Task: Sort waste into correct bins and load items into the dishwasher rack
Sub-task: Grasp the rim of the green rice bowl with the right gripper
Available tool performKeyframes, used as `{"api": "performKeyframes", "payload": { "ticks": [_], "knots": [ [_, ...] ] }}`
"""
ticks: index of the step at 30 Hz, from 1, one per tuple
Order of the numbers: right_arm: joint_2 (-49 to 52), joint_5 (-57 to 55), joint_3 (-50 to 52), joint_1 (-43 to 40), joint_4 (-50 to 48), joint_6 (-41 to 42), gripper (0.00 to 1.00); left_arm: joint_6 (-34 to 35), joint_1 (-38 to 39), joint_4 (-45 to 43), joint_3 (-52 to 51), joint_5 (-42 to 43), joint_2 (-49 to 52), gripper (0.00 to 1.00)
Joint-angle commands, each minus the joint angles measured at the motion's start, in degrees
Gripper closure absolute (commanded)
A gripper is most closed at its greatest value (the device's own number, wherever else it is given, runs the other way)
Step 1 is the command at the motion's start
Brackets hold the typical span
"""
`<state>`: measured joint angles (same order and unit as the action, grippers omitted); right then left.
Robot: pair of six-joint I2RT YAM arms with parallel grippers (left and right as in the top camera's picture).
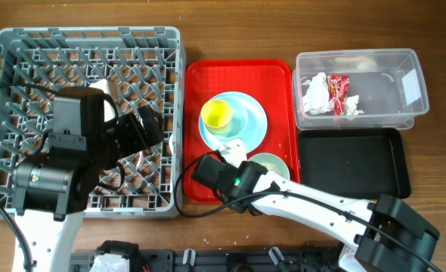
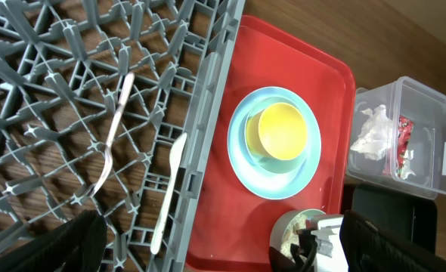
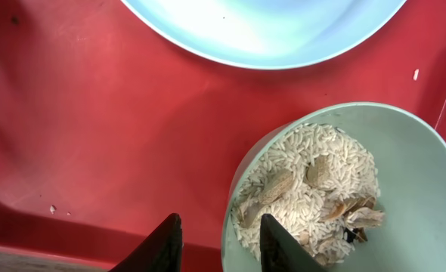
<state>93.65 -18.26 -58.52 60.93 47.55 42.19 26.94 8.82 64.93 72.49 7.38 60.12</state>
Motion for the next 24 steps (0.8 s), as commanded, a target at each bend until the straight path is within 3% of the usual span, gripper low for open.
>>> {"api": "performKeyframes", "payload": {
  "ticks": [1, 8, 11, 13, 14, 16, 17, 19, 20, 21, 22, 24],
  "knots": [
    [0.87, 0.59, 2.56, -0.24, -0.20, 1.49, 0.66, 0.52, -0.31, -0.13, 0.28, -0.15, 0.00, 0.00],
    [0.87, 3.28, 3.80, -0.26, -0.31, 1.25, 0.72, 0.52, -0.31, -0.13, 0.26, -0.15, 0.00, 0.00],
    [0.87, 4.70, 3.80, -0.26, -0.52, 1.27, 0.93, 0.52, -0.31, -0.13, 0.28, -0.15, 0.00, 0.00],
    [0.87, 4.85, 3.80, -0.26, -0.39, 1.25, 0.96, 0.52, -0.31, -0.11, 0.28, -0.15, 0.00, 0.00],
    [0.87, 4.85, 3.80, -0.26, -0.39, 1.16, 0.94, 0.52, -0.31, -0.11, 0.28, -0.17, 0.00, 0.00],
    [0.87, 4.87, 3.80, -0.26, -0.57, -0.26, 0.73, 0.52, -0.31, -0.11, 0.28, -0.15, 0.00, 0.00],
    [0.87, 4.87, 3.80, -0.26, -0.55, -0.26, 0.70, 0.52, -0.31, -0.13, 0.28, -0.15, 0.00, 0.00],
    [0.87, 4.87, 3.80, -0.26, -0.55, -0.26, 0.53, 0.52, -0.31, -0.11, 0.26, -0.17, 0.00, 0.00],
    [0.87, 4.87, 3.80, -0.26, -0.50, -0.26, 0.60, 0.52, -0.31, -0.11, 0.26, -0.15, 0.00, 0.00],
    [0.87, 4.87, 3.80, -0.26, -0.31, -0.22, 0.80, 0.52, -0.31, -0.13, 0.26, -0.15, 0.00, 0.00],
    [0.87, 5.03, 3.80, -0.26, -0.28, -0.24, 0.91, 0.52, -0.31, -0.13, 0.28, -0.15, 0.00, 0.00],
    [0.87, 5.01, 3.80, -0.26, -0.31, -0.33, 0.94, 0.52, -0.31, -0.11, 0.28, -0.15, 0.00, 0.00]
  ]
}}
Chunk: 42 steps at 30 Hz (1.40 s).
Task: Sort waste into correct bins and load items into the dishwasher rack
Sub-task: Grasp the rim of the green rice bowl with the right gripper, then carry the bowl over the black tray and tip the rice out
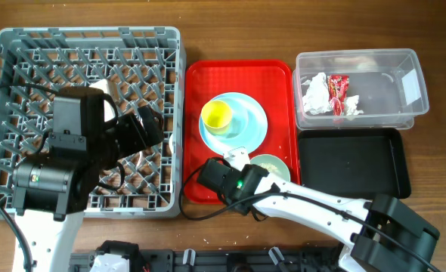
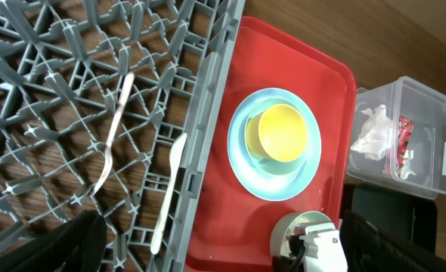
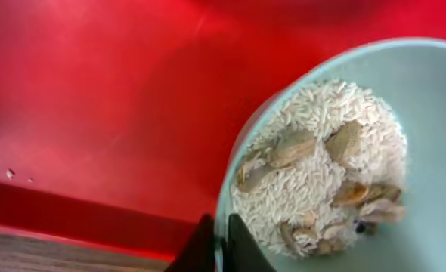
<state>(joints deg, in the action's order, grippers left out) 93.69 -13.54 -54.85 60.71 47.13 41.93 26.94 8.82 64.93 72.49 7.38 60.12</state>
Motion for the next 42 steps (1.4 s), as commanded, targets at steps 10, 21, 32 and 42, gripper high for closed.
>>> {"api": "performKeyframes", "payload": {
  "ticks": [10, 21, 32, 42],
  "knots": [
    [-7.26, -0.55, -17.64, -9.49, 9.33, -8.96, 0.96, 0.52, -0.31, -0.13, 0.28, -0.15, 0.00, 0.00],
    [-17.79, 27.87, -17.38, -51.56, 16.50, -23.96, 0.96, 0.52, -0.31, -0.13, 0.28, -0.17, 0.00, 0.00],
    [-20.11, 54.34, -2.82, -70.69, 4.96, -22.56, 0.96, 0.52, -0.31, -0.11, 0.28, -0.17, 0.00, 0.00],
    [-22.34, 84.41, 17.07, -105.07, -3.06, -31.34, 0.96, 0.52, -0.31, -0.13, 0.28, -0.15, 0.00, 0.00]
  ]
}}
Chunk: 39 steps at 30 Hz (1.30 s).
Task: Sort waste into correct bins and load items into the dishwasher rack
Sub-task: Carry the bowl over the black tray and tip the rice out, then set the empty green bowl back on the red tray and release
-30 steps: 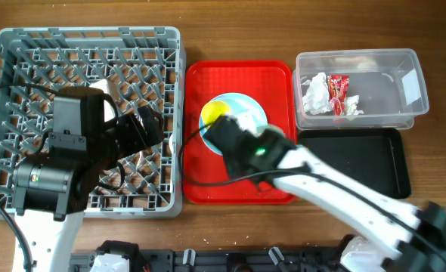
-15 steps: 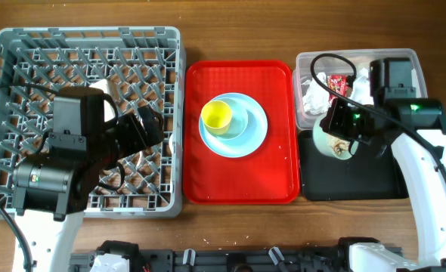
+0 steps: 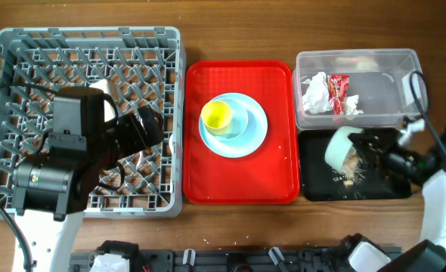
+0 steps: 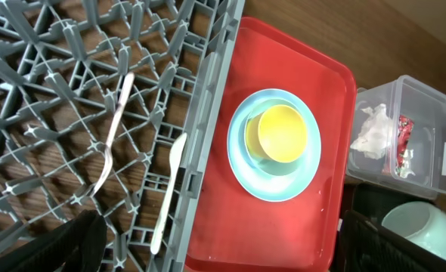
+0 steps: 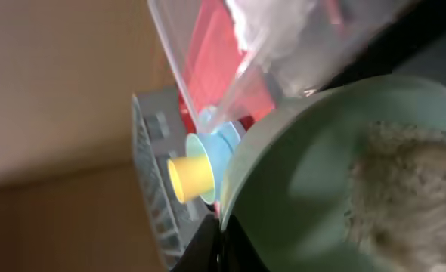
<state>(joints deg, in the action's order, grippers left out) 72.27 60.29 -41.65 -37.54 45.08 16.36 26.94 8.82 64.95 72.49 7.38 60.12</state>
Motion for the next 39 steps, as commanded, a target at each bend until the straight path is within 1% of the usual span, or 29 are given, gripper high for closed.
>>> {"api": "performKeyframes", "payload": {
  "ticks": [1, 2, 4, 6, 8, 9, 12, 13, 15, 16, 20, 21, 22, 23, 24, 25, 26, 28, 30, 31, 32, 33, 35, 38, 39],
  "knots": [
    [-0.85, 14.16, 5.88, -10.49, -1.73, -7.63, 0.96, 0.52, -0.31, -0.15, 0.28, -0.15, 0.00, 0.00],
    [-0.87, 17.51, 7.21, -13.55, -2.40, -8.90, 0.96, 0.52, -0.31, -0.13, 0.28, -0.15, 0.00, 0.00],
    [-0.85, 18.47, 7.72, -16.28, -3.04, -8.90, 0.96, 0.52, -0.31, -0.13, 0.28, -0.17, 0.00, 0.00],
    [-0.85, 21.22, 7.72, -16.55, -5.42, -8.90, 0.96, 0.52, -0.31, -0.13, 0.28, -0.15, 0.00, 0.00],
    [-0.87, 29.75, 7.72, -16.52, -8.68, -8.96, 0.96, 0.52, -0.31, -0.13, 0.28, -0.15, 0.00, 0.00],
    [-0.90, 32.74, 7.72, -16.41, -7.76, -8.37, 0.96, 0.52, -0.31, -0.13, 0.28, -0.17, 0.00, 0.00],
    [-0.81, 31.19, 8.33, -16.41, -8.96, -9.70, 0.96, 0.52, -0.31, -0.13, 0.28, -0.17, 0.00, 0.00],
    [-0.81, 30.97, 8.33, -16.41, -8.15, -8.24, 0.96, 0.52, -0.31, -0.15, 0.28, -0.17, 0.00, 0.00],
    [-0.81, 32.70, 8.35, -16.33, -4.24, -2.27, 0.96, 0.52, -0.31, -0.13, 0.28, -0.15, 0.00, 0.00],
    [-0.81, 32.33, 8.35, -16.33, -6.86, -0.92, 0.96, 0.52, -0.31, -0.13, 0.28, -0.15, 0.00, 0.00],
    [-0.83, 32.52, 8.35, -16.33, -8.02, 0.17, 0.96, 0.52, -0.31, -0.15, 0.28, -0.15, 0.00, 0.00],
    [-0.83, 32.72, 8.35, -16.33, -6.19, 0.15, 0.96, 0.52, -0.31, -0.15, 0.26, -0.15, 0.00, 0.00],
    [-0.83, 32.35, 8.35, -16.33, -6.16, 0.15, 0.96, 0.52, -0.31, -0.15, 0.28, -0.15, 0.00, 0.00],
    [-0.81, 29.57, 8.35, -16.33, -9.51, 0.55, 0.96, 0.52, -0.31, -0.15, 0.26, -0.15, 0.00, 0.00],
    [-0.81, 20.85, 8.35, -16.33, -13.05, 5.22, 0.96, 0.52, -0.31, -0.13, 0.28, -0.15, 0.00, 0.00],
    [-0.81, 14.53, 8.35, -16.33, -13.09, 8.79, 0.96, 0.52, -0.31, -0.15, 0.28, -0.15, 0.00, 0.00],
    [-0.83, 11.85, 8.35, -16.33, -13.44, 11.34, 0.96, 0.52, -0.31, -0.15, 0.28, -0.15, 0.00, 0.00],
    [-0.83, 9.18, 8.22, -15.32, -18.36, 16.44, 0.96, 0.52, -0.31, -0.15, 0.26, -0.15, 0.00, 0.00],
    [-0.83, 5.81, 8.07, -8.63, -22.97, 21.33, 0.96, 0.52, -0.31, -0.15, 0.28, -0.15, 0.00, 0.00],
    [-0.94, 0.33, 6.62, 0.52, -23.58, 22.45, 0.96, 0.52, -0.31, -0.13, 0.26, -0.15, 0.00, 0.00],
    [-0.94, -5.14, 3.30, 12.92, -22.67, 22.67, 0.96, 0.52, -0.31, -0.15, 0.28, -0.15, 0.00, 0.00],
    [-0.94, -9.22, 1.09, 17.88, -20.70, 22.58, 0.96, 0.52, -0.31, -0.13, 0.28, -0.15, 0.00, 0.00],
    [-1.36, -16.55, -2.58, 24.72, -16.20, 21.97, 0.96, 0.52, -0.31, -0.13, 0.28, -0.15, 0.00, 0.00],
    [-2.45, -30.88, -9.16, 37.77, -6.75, 21.59, 0.96, 0.52, -0.31, -0.15, 0.28, -0.17, 0.00, 0.00],
    [-2.43, -33.55, -10.19, 40.98, -5.31, 21.62, 0.96, 0.52, -0.31, -0.13, 0.28, -0.15, 0.00, 0.00]
  ]
}}
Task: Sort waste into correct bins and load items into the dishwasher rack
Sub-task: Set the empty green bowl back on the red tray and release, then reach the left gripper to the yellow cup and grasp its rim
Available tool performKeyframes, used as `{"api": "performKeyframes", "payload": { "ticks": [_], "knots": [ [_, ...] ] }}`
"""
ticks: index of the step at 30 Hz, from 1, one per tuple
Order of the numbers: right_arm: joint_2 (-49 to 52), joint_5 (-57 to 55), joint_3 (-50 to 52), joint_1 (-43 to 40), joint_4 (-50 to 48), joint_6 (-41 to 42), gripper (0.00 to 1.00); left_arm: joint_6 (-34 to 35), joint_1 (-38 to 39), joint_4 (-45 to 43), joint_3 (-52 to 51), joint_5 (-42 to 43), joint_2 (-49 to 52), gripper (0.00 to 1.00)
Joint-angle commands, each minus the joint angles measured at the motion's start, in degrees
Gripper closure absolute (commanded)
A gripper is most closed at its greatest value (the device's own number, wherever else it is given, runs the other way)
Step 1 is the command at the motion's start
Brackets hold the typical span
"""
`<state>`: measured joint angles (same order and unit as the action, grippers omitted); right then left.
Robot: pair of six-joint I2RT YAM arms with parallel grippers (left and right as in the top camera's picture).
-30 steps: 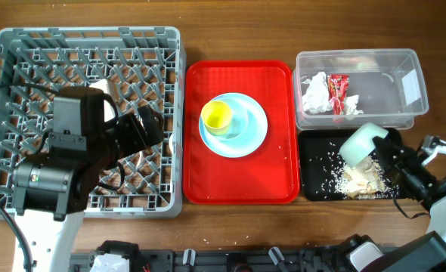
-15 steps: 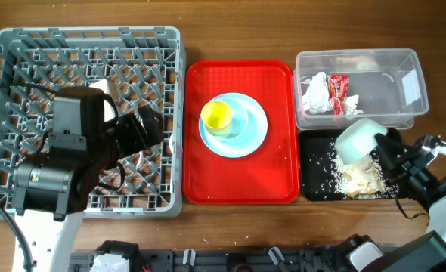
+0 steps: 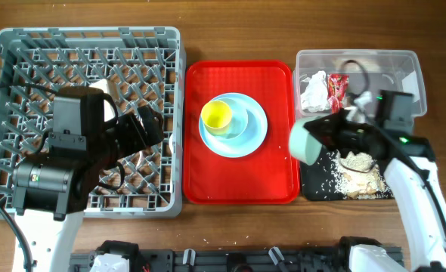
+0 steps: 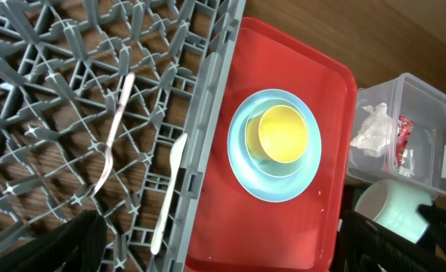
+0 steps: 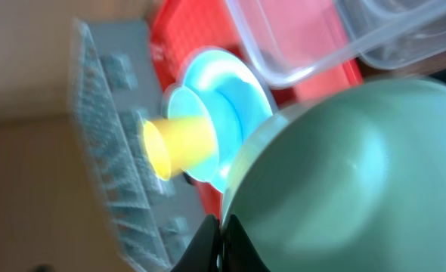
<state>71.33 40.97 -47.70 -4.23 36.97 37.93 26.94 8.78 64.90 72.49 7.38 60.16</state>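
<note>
My right gripper (image 3: 327, 130) is shut on the rim of the mint green bowl (image 3: 308, 141). It holds the bowl tipped on its side at the left edge of the black tray (image 3: 393, 185). In the right wrist view the bowl (image 5: 344, 174) looks empty inside, with the gripper (image 5: 221, 240) pinching its rim. Rice and scraps (image 3: 357, 163) lie in a heap on the black tray. A yellow cup (image 3: 216, 115) stands on a blue plate (image 3: 246, 132) on the red tray (image 3: 238, 185). My left gripper (image 4: 227, 245) hangs open over the grey dishwasher rack (image 3: 26, 53).
A clear bin (image 3: 382, 83) with crumpled wrappers (image 3: 314, 92) sits behind the black tray. A fork (image 4: 113, 132) and a white knife (image 4: 168, 193) lie in the rack near its right wall. The left arm (image 3: 57, 162) covers the rack's front half.
The bowl, then tilted over the black tray with rice still inside, is now empty and nearer the tray's left edge. A larger heap of rice lies on the tray. The left arm is unchanged.
My right gripper stood open astride the rim of the rice-filled bowl on the red tray, then was shut on that rim. Later the bowl was over the black tray, tipped and spilling. Now its contents lie on the tray and the bowl is still held.
</note>
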Motion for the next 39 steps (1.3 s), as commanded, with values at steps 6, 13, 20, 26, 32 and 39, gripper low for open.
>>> {"api": "performKeyframes", "payload": {
  "ticks": [6, 13, 20, 26, 32, 39],
  "knots": [
    [0.94, -34.27, -3.58, 33.94, 3.87, 7.74, 0.96, 0.52, -0.26, -0.11, 0.28, -0.15, -0.04, 0.00],
    [11.26, -32.96, -3.50, 48.13, -3.93, 11.58, 0.95, 0.52, -0.26, -0.09, 0.26, -0.15, -0.04, 0.00],
    [12.35, -33.51, -3.85, 50.49, -6.49, 7.06, 0.58, 0.52, -0.26, -0.09, 0.28, -0.15, -0.04, 0.00],
    [-2.10, -48.28, -5.16, 47.19, 2.93, 3.72, 0.53, 0.52, -0.26, -0.11, 0.28, -0.15, -0.04, 0.00],
    [-23.54, -56.87, -5.25, 31.91, 12.37, 10.08, 0.30, 0.52, -0.26, -0.11, 0.28, -0.17, -0.04, 0.00],
    [-36.22, -58.03, -5.22, 12.61, 23.96, 12.15, 0.00, 0.52, -0.26, -0.11, 0.28, -0.15, -0.04, 0.00]
  ]
}}
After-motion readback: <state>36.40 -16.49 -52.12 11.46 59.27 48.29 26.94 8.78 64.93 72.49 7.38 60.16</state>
